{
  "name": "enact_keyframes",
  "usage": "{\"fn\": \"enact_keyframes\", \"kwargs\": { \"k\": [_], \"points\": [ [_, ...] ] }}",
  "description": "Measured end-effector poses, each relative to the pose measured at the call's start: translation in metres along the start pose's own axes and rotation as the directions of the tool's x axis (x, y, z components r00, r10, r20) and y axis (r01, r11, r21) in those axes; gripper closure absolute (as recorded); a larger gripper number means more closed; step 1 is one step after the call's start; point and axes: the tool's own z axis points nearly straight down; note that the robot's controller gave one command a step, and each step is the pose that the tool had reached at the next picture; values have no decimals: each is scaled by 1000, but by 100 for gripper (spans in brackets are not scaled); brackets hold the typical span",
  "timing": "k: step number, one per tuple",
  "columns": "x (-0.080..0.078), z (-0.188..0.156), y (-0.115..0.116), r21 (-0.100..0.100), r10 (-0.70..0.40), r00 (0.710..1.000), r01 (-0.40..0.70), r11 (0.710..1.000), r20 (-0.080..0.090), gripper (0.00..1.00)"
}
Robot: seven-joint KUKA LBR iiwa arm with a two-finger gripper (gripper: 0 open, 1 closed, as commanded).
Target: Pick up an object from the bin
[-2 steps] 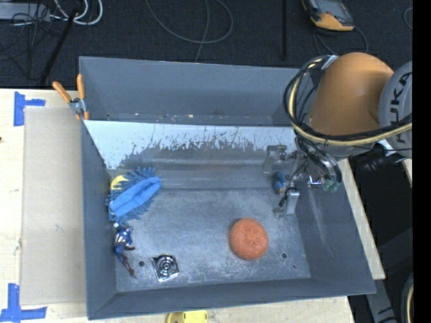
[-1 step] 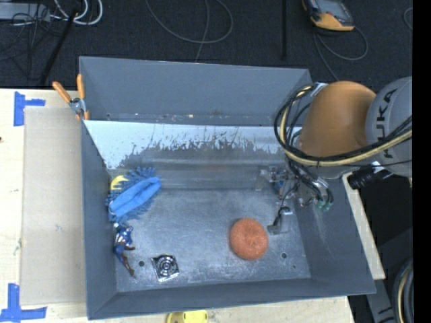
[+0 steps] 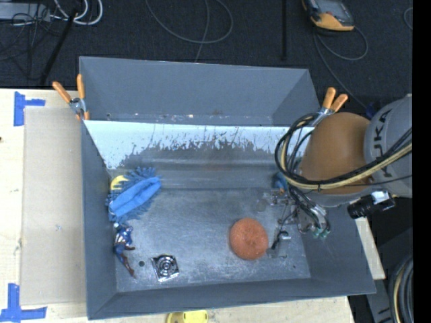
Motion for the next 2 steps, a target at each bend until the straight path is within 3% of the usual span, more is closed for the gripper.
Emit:
{"fn": "enact_keyframes", "kwargs": {
  "k": [1, 2],
  "points": [
    [-20, 30, 10, 2, 8, 1000, -8, 1000, 3, 0],
    [15, 54, 41, 3, 130, 991, -130, 992, 4, 100]
  ]
}}
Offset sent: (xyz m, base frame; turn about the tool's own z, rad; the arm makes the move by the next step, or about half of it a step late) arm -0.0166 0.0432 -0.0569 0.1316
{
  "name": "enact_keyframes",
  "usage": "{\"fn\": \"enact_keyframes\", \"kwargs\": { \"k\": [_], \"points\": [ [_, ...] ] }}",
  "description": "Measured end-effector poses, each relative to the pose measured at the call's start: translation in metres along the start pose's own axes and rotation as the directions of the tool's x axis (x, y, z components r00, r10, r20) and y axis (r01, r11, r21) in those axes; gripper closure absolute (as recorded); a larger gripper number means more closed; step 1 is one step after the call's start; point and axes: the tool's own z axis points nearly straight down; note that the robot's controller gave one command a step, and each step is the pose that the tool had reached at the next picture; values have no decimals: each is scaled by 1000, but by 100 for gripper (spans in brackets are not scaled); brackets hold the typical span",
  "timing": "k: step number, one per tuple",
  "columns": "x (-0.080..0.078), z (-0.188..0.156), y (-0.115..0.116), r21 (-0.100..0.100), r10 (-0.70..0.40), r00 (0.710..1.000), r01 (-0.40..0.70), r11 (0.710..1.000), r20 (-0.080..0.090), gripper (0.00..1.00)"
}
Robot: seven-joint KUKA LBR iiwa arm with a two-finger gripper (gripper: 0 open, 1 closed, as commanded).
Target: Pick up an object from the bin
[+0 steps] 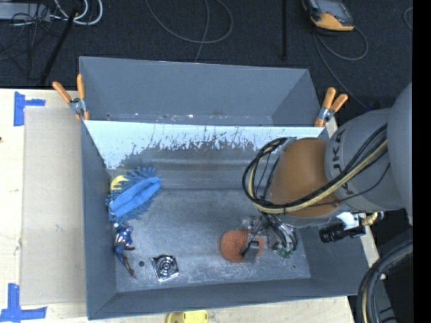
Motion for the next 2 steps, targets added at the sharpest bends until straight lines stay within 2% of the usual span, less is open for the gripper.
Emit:
{"fn": "enact_keyframes", "kwargs": {
  "k": [1, 2],
  "points": [
    [0, 0, 0, 0, -1, 1000, 1, 1000, 0, 100],
    [7, -192, -50, -2, -74, 997, 74, 997, 3, 100]
  ]
}}
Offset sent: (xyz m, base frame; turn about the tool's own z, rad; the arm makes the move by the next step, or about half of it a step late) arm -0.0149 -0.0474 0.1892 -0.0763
